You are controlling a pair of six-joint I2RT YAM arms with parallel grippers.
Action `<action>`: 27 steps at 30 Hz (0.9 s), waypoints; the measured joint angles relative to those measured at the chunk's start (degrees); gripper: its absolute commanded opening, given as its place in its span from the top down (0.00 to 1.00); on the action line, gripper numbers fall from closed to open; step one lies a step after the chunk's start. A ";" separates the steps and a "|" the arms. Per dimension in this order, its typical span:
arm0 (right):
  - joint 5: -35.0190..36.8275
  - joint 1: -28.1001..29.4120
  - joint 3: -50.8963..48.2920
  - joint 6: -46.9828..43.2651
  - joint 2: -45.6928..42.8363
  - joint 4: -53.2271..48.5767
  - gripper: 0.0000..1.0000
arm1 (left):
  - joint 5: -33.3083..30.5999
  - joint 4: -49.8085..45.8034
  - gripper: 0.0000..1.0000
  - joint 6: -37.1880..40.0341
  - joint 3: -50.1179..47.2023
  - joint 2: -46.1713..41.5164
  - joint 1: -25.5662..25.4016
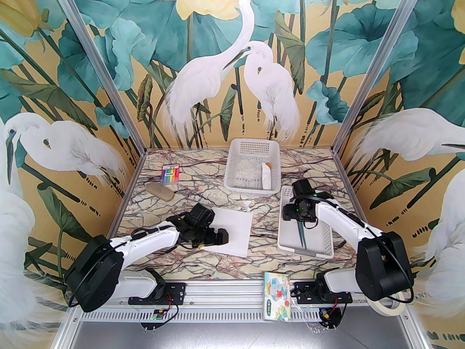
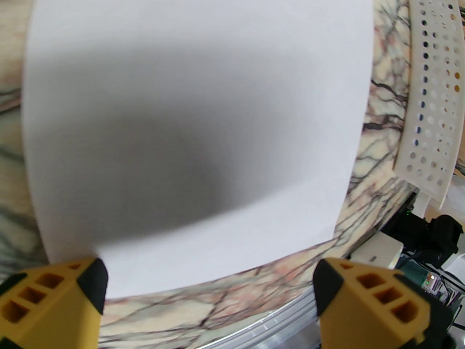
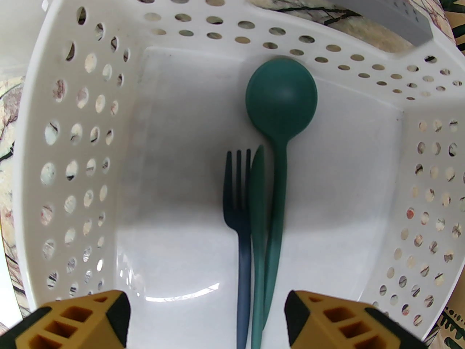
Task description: Place the utensils on the paper napkin and roll it up
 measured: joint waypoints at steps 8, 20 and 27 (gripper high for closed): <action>0.24 0.00 0.02 0.07 -0.20 0.24 0.22 | -4.55 -5.25 0.07 -3.80 3.32 -4.92 -1.14; 4.15 -0.02 0.52 0.68 -1.11 0.31 0.21 | -20.13 -5.97 0.00 -25.09 9.88 3.02 -15.54; 4.83 -0.02 0.52 0.70 -1.11 0.81 0.19 | -26.10 -9.97 0.01 -29.66 24.28 17.49 -17.11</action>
